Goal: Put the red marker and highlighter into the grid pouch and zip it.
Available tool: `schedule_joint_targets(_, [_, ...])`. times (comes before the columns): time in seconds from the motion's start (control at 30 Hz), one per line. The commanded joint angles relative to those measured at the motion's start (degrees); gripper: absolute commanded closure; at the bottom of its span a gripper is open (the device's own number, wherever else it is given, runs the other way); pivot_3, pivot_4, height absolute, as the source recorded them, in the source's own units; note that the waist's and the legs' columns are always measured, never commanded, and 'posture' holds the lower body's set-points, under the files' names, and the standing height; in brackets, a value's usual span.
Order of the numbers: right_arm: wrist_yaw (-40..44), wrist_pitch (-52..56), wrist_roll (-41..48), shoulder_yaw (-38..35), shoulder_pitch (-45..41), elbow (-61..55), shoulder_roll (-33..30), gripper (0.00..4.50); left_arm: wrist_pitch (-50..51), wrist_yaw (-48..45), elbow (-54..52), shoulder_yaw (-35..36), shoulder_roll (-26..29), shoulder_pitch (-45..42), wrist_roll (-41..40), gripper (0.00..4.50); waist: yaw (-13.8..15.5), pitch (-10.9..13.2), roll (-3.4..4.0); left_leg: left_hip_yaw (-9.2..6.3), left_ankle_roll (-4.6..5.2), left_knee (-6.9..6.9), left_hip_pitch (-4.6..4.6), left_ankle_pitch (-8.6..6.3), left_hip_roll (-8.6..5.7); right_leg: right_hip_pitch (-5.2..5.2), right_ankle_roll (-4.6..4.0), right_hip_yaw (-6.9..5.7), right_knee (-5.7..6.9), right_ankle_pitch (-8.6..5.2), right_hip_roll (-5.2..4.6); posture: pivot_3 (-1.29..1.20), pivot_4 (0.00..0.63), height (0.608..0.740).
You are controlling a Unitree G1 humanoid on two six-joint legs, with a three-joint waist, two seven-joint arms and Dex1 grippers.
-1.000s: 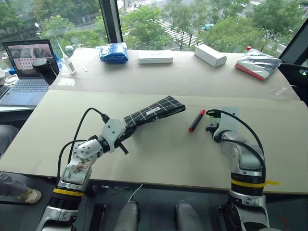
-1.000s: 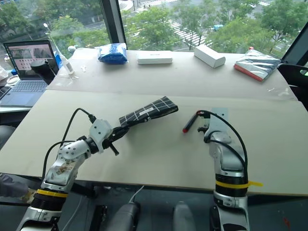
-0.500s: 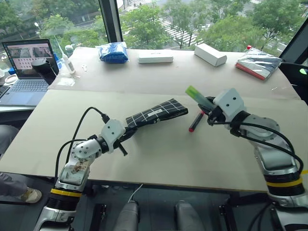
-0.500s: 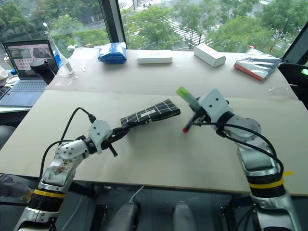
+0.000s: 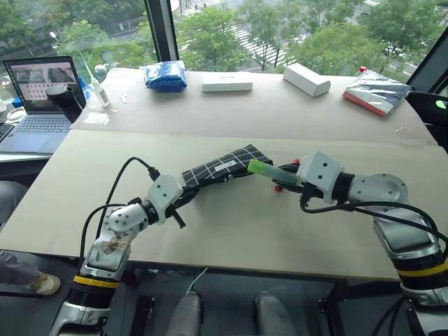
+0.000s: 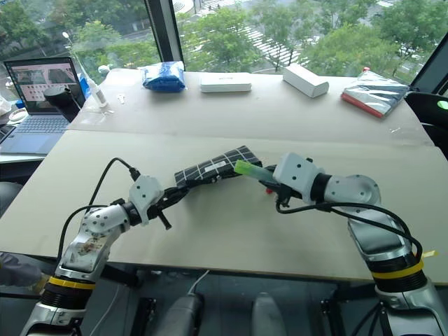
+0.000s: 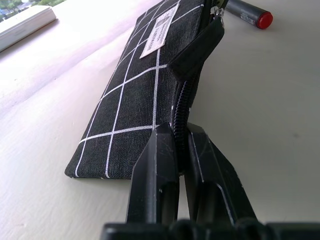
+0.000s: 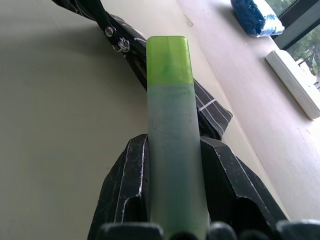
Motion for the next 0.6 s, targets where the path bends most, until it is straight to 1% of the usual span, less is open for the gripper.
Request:
schedule_joint_targets(0.03, [1.67,0.17,1.54,-1.78,0.83,-2.18,-1.08,3.45,-0.51,0.12,-1.88,-0.01,-0.13,-0.39,-0.49,4.5,0.01,0.0,0.0,0.0,0.0,0.0,0.0,0.0,0.0,0.0,0.0,0.0,0.0,0.0,0.0,0.0,0.15,0.74])
schedule_joint_targets(0.17, [0.43,0.08,-0.34,-1.95,0.44,-0.2,-1.25,3.45,-0.64,0.1,-1.7,-0.01,-0.32,-0.45,-0.41,4.5,0.02,0.0,0.0,0.0,0.0,0.01,0.0,0.0,0.0,0.0,0.0,0.0,0.0,0.0,0.0,0.0,0.15,0.74])
schedule_joint_targets(0.47, [-1.39,-1.97,-6.49,0.5,-1.86,5.62,-0.73,3.45,-0.77,0.24,-2.23,-0.47,-0.85,-0.12,-0.11,4.5,0.01,0.0,0.0,0.0,0.0,0.01,0.0,0.0,0.0,0.0,-0.01,0.0,0.01,0.01,0.0,0.0,0.15,0.74])
schedule_joint_targets(0.6, [-1.46,-2.16,-7.41,1.14,-3.22,7.19,0.11,3.45,-0.87,0.2,-2.57,-0.86,-0.95,0.06,0.02,4.5,-0.05,0.0,0.0,0.0,0.0,0.01,0.0,0.0,0.0,0.0,-0.01,0.0,0.01,0.01,0.0,0.0,0.15,0.74])
